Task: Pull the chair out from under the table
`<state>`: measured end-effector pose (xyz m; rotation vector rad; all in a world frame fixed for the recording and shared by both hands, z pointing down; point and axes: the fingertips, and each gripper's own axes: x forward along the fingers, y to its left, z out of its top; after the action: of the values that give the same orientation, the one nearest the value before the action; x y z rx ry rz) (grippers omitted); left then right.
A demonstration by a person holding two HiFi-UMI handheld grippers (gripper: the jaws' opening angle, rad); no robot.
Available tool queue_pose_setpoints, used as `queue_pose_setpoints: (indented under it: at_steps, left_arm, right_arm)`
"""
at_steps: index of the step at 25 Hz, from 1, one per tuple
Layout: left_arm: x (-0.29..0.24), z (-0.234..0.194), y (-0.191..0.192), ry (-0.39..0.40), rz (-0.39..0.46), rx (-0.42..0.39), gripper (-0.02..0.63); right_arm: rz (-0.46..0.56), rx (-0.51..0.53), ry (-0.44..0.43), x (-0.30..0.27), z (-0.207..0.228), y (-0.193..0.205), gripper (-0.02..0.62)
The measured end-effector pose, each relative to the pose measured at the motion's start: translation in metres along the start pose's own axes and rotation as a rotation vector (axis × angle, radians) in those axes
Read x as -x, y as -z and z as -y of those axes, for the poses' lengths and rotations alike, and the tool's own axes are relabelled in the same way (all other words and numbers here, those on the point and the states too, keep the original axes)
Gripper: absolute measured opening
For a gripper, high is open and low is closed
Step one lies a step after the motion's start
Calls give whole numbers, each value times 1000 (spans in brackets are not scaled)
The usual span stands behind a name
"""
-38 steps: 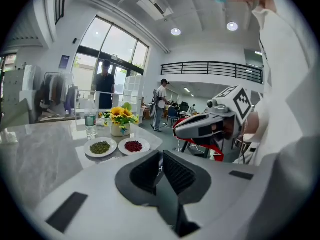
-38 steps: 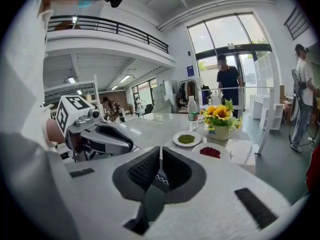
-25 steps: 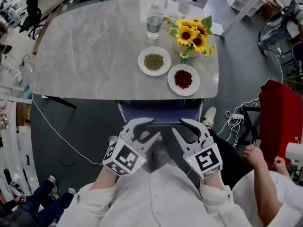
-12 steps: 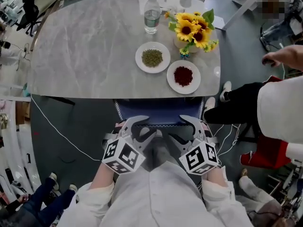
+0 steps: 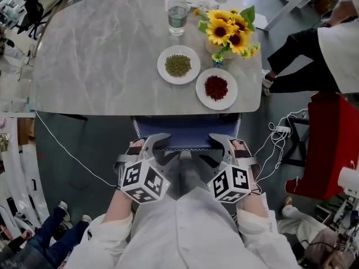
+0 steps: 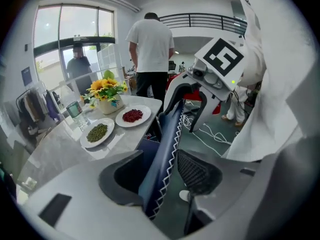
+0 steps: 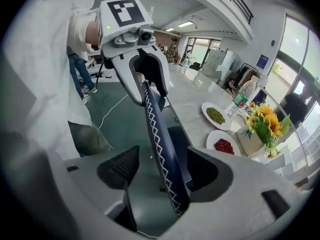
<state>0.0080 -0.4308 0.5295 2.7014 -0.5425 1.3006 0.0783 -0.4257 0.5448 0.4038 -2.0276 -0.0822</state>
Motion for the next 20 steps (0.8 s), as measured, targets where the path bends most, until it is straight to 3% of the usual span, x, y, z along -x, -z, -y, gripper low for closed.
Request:
queue_pose_setpoints:
  at_steps: [11, 20]
  left_arm:
    - [-23, -3, 16, 49, -86, -51, 250]
    - [-40, -4, 28, 57, -153, -109, 268]
  right_arm:
    - [-67, 141, -51, -24, -1, -1, 262]
    - [-106, 144, -106, -39, -10, 5, 264]
